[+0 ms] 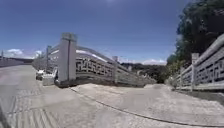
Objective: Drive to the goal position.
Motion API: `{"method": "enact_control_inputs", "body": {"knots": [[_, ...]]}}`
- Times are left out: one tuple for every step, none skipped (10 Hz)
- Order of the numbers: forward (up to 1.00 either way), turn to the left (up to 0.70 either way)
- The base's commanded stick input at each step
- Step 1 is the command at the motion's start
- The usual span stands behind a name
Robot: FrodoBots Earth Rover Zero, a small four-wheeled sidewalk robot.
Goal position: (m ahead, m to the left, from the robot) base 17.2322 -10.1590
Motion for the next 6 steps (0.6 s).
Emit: {"method": "enact_control_inputs", "body": {"knots": [[0.0, 0.26], [0.0, 0.45], [0.0, 0.45], [0.0, 0.12], [0.0, 0.0], [0.0, 0.0]]}}
